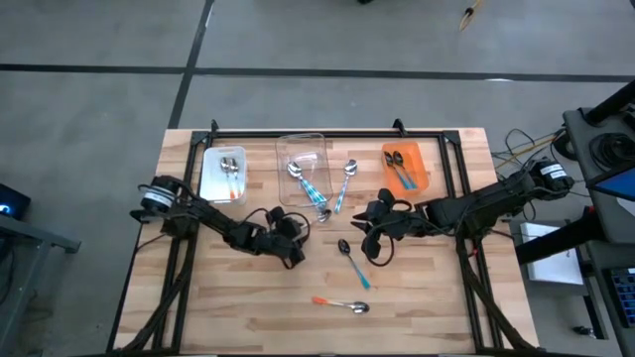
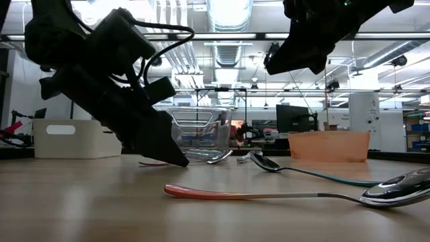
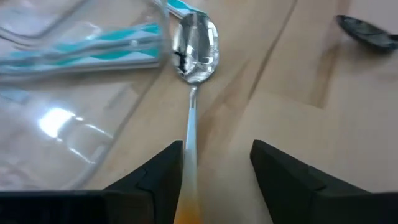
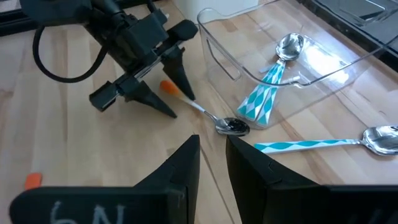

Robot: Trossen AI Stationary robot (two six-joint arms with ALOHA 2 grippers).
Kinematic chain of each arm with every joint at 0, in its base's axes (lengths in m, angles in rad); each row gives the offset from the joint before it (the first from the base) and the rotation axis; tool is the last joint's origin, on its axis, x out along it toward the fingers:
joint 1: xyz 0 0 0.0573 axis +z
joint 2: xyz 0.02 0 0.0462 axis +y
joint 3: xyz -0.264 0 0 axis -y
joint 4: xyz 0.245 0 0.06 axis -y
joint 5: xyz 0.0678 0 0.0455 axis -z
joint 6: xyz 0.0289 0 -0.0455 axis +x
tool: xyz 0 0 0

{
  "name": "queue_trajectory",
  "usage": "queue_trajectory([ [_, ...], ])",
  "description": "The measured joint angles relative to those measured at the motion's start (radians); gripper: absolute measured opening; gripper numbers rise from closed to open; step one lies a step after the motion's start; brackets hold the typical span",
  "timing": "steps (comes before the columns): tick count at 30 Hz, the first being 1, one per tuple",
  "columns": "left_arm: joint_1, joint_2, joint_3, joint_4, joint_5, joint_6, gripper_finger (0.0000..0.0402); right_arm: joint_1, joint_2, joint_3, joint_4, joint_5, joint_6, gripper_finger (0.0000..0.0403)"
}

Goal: Sort silverware by color (type)
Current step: Put the orange spoon into the white bin

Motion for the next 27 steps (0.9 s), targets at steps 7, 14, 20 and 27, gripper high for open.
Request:
queue_trajectory([
  [7, -0.006, -0.024, -0.001, 0.004, 0.098, -0.008, 0.0164, 0.000, 0.000, 0.000, 0.000, 0.000, 0.000, 0.0068],
  [14, -0.008, -0.037, -0.003, 0.009, 0.040, -0.008, 0.0162, 0.000, 0.000, 0.000, 0.000, 0.000, 0.000, 0.0068],
  [20, -0.006, 0.015, -0.003, 0.153, 0.008, -0.009, 0.0162, 0.000, 0.000, 0.000, 0.000, 0.000, 0.000, 0.0065],
  [27, 0.009, 0.062, 0.021, 0.192, -0.020, -0.006, 0.0162, 0.000, 0.000, 0.000, 0.000, 0.000, 0.000, 0.0068],
])
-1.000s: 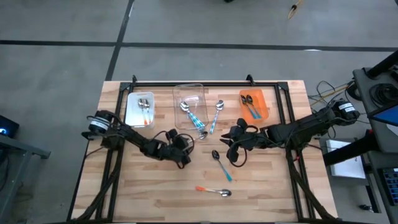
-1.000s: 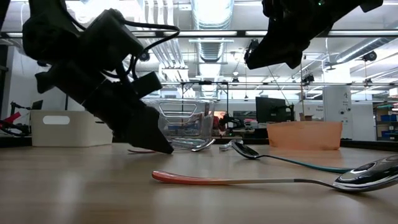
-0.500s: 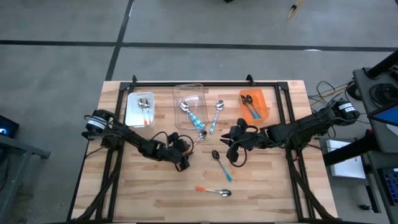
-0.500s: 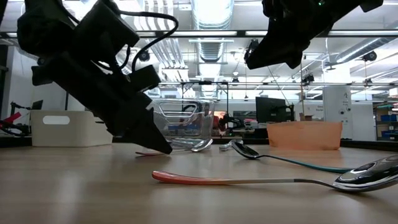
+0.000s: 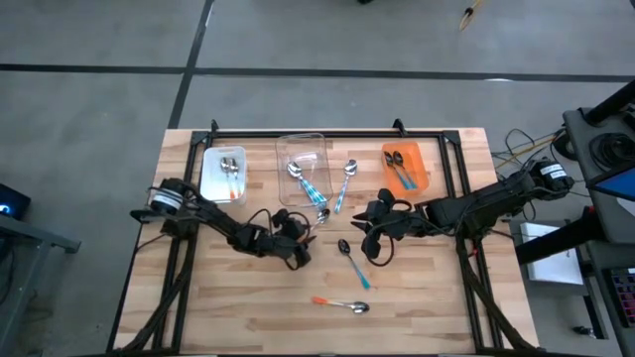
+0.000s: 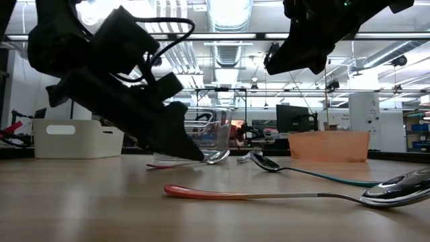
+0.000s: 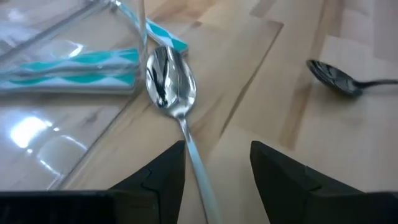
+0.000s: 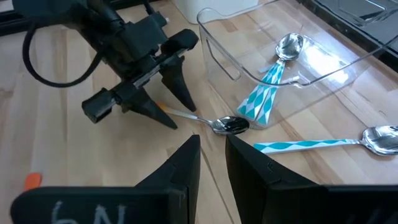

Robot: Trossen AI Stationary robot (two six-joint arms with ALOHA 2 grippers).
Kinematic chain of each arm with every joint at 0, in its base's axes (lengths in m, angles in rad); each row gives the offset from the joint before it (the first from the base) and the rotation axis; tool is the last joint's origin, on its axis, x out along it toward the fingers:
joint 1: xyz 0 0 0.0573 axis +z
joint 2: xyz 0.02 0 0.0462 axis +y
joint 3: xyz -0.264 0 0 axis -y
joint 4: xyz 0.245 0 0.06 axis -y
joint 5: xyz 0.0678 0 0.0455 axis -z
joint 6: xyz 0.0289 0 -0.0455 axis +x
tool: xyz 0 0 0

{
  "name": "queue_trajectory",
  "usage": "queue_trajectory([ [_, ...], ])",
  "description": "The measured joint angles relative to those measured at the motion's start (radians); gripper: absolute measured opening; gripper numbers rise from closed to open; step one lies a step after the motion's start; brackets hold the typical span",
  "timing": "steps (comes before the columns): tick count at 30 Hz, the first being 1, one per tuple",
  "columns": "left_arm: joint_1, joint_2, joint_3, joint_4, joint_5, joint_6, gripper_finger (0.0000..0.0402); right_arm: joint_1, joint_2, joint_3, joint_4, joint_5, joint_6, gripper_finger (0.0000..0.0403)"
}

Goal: Sort silverware by color (type)
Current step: Put the orange spoon into the white bin

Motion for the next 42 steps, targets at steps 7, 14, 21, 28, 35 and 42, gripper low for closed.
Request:
queue_trajectory([
  [7, 0.025, 0.059, 0.045, 0.000, -0.026, -0.003, 0.0162, 0.000, 0.000, 0.000, 0.000, 0.000, 0.000, 0.0064],
  [14, 0.025, 0.088, 0.071, 0.005, -0.038, -0.011, 0.0152, 0.000, 0.000, 0.000, 0.000, -0.001, 0.000, 0.0063],
  [21, 0.025, 0.088, 0.064, 0.007, -0.035, -0.033, 0.0085, 0.000, 0.000, 0.000, -0.001, -0.001, 0.000, 0.0065],
  [28, 0.025, 0.088, 0.064, 0.006, -0.027, -0.037, 0.0006, 0.000, 0.000, 0.000, -0.002, -0.001, 0.000, 0.0061],
  [35, 0.008, 0.077, 0.062, -0.006, -0.028, -0.073, 0.0003, 0.000, 0.000, 0.000, -0.002, -0.003, 0.000, 0.0063],
  [42, -0.018, 0.020, 0.059, -0.017, -0.006, -0.075, 0.0001, 0.000, 0.000, 0.000, -0.002, -0.004, -0.001, 0.0059],
])
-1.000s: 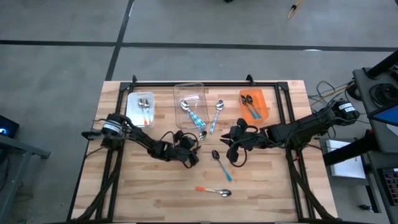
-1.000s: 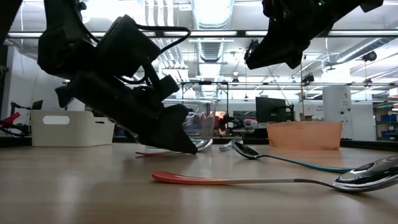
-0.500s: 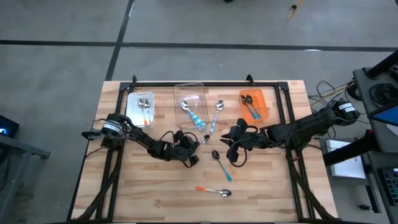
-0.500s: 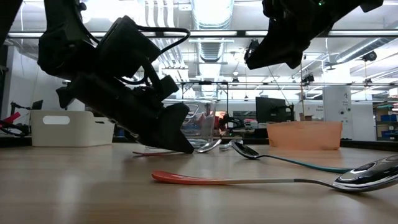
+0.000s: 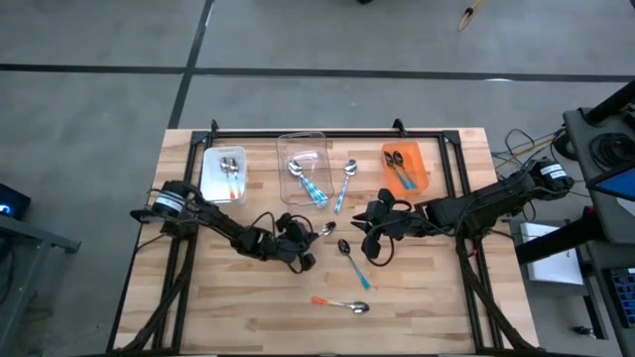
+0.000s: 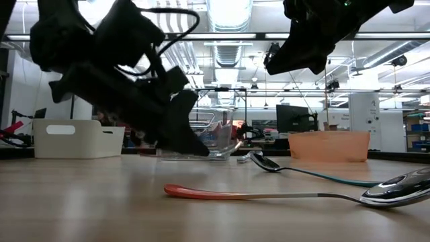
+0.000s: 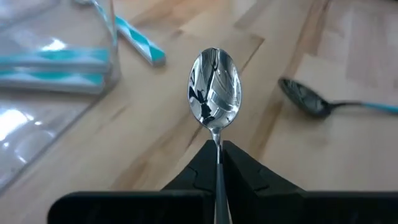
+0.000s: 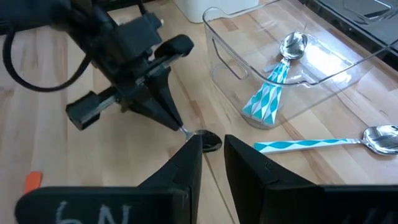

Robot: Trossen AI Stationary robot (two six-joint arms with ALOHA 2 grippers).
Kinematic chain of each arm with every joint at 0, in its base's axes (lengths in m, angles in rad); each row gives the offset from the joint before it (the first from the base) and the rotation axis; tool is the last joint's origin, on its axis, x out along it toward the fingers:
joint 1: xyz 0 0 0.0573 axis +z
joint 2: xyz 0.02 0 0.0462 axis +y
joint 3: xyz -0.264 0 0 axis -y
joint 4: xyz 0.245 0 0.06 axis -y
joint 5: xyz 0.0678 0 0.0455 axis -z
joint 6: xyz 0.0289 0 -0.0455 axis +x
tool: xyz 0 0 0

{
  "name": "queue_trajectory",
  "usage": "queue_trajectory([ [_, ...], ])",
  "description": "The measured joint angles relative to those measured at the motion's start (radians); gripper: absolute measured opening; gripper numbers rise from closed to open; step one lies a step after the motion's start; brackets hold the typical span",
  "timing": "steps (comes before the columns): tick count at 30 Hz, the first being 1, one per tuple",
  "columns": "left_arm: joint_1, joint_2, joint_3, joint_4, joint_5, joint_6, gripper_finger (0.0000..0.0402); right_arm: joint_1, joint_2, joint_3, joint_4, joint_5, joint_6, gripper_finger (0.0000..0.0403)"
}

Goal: Sort silverware by color (type)
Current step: Put the orange spoon into the white bin

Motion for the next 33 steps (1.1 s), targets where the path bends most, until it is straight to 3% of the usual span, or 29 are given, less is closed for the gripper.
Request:
queue_trajectory([
  [11, -0.017, -0.108, -0.003, -0.021, -0.014, 0.038, 0.0001, 0.000, 0.000, 0.000, 0.000, -0.008, 0.000, 0.0059],
  [20, -0.017, -0.310, -0.004, -0.188, -0.058, 0.114, 0.0000, 0.000, 0.000, 0.000, 0.002, -0.008, 0.000, 0.0061],
  [33, -0.017, -0.648, -0.004, -0.566, -0.166, 0.083, 0.0000, 0.000, 0.000, 0.000, 0.003, -0.008, 0.000, 0.0053],
])
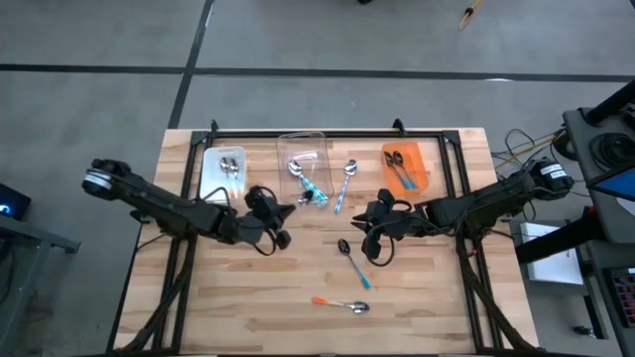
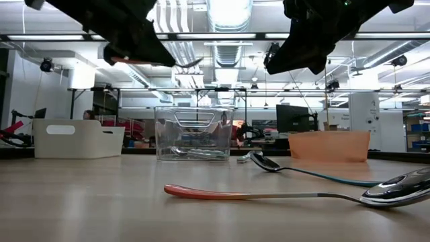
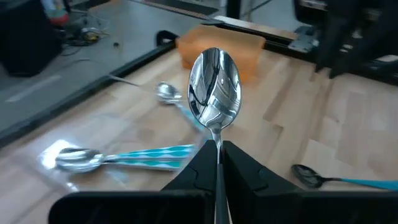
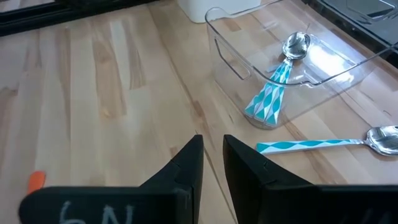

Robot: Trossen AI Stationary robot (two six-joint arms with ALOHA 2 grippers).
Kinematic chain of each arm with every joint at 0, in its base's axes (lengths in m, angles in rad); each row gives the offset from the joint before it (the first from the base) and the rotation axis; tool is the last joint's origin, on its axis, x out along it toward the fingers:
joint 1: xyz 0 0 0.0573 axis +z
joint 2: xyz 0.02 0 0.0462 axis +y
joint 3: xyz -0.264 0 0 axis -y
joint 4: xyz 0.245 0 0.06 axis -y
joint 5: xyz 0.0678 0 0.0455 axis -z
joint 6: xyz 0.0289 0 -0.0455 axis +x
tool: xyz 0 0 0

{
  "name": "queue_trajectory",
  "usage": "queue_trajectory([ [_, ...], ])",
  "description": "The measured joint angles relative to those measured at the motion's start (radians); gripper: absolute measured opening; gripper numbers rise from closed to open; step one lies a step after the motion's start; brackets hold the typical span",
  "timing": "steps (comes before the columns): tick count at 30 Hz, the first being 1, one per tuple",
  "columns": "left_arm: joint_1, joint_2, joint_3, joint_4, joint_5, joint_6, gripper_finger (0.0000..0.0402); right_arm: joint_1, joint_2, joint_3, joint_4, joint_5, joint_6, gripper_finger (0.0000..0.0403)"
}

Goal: Sort silverware by color (type)
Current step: Put the orange spoon into the white bin

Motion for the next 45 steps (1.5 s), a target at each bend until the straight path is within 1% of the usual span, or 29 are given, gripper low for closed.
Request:
queue_trajectory([
  [7, 0.000, -0.135, 0.000, -0.226, -0.107, -0.052, 0.0000, -0.020, 0.000, 0.000, 0.021, 0.000, 0.000, 0.0042],
  [13, 0.023, -0.232, 0.000, -0.474, -0.177, -0.186, 0.0000, -0.095, 0.000, 0.000, 0.033, 0.000, -0.008, 0.0033],
  [16, 0.051, -0.264, 0.000, -0.582, -0.194, -0.252, 0.0000, -0.156, 0.000, 0.000, 0.063, -0.003, -0.041, 0.0028],
  [19, 0.095, -0.293, 0.000, -0.671, -0.195, -0.301, 0.0000, -0.231, 0.000, 0.000, 0.117, -0.036, -0.108, 0.0027],
  [22, 0.150, -0.316, 0.000, -0.744, -0.195, -0.359, 0.0000, -0.321, 0.000, 0.000, 0.196, -0.077, -0.180, 0.0027],
  [26, 0.233, -0.329, -0.001, -0.835, -0.184, -0.458, 0.0000, -0.447, 0.000, 0.000, 0.324, -0.079, -0.255, 0.0027],
  [30, 0.308, -0.325, -0.004, -0.900, -0.148, -0.508, 0.0000, -0.556, 0.000, 0.000, 0.431, -0.079, -0.303, 0.0027],
  [34, 0.376, -0.325, -0.004, -0.926, -0.112, -0.518, 0.0000, -0.622, -0.001, 0.000, 0.446, -0.080, -0.324, 0.0027],
  [37, 0.413, -0.323, -0.004, -0.939, -0.099, -0.519, 0.0000, -0.643, -0.001, 0.000, 0.439, -0.080, -0.315, 0.0027],
  [45, 0.511, -0.303, -0.005, -0.971, -0.087, -0.536, 0.0000, -0.643, -0.001, 0.000, 0.448, -0.081, -0.273, 0.0027],
])
